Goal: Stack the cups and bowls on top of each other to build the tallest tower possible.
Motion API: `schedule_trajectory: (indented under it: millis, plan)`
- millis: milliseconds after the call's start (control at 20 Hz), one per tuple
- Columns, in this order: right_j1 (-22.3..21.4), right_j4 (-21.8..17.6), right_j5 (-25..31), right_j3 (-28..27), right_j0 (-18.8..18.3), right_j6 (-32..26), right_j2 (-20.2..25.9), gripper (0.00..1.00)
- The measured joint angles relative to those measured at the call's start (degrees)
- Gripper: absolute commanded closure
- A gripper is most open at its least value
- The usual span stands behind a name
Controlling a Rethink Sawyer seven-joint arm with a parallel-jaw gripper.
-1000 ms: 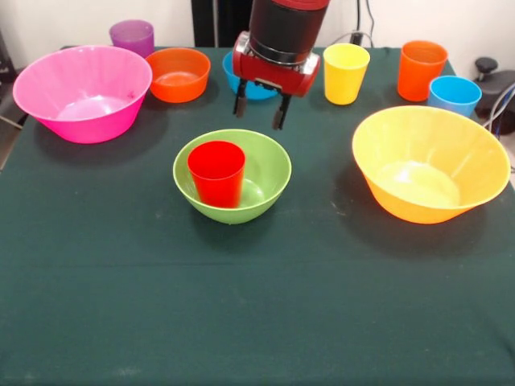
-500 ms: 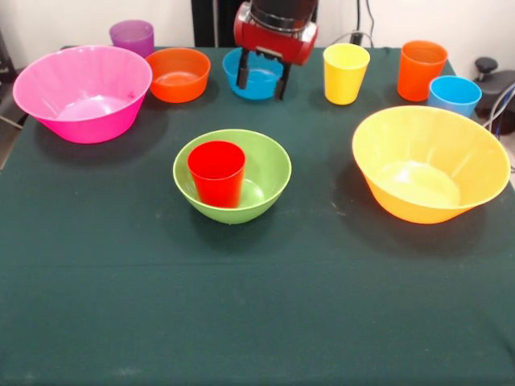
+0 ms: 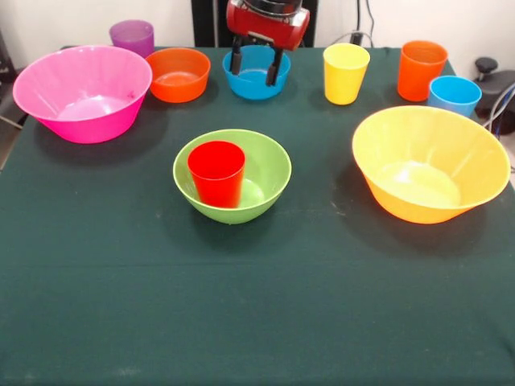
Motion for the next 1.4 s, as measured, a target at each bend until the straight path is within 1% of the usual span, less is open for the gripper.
schedule_trajectory:
  millis: [150, 300, 350, 450, 650, 950, 1200, 1400]
  plan:
    - [1.2, 0.0, 0.5, -1.4, 0.0, 0.0, 0.0, 0.0]
    - [3.1, 0.0, 2.5, -4.1, 0.0, 0.0, 0.0, 0.0]
    - [4.0, 0.0, 4.2, -5.8, 0.1, 0.0, -0.1, 0.0]
    - [4.9, 0.0, 5.8, -7.3, 0.2, 0.0, -0.1, 0.0]
    - [7.1, 0.0, 11.6, -11.9, 0.7, 0.0, -0.2, 0.0]
    - [9.8, 0.0, 18.8, -17.7, 1.1, 0.0, -0.3, 0.0]
    - [11.7, 0.0, 22.4, -22.0, 1.2, 0.0, -0.4, 0.0]
    - [13.1, 0.0, 24.2, -25.1, 1.2, 0.0, -0.4, 0.0]
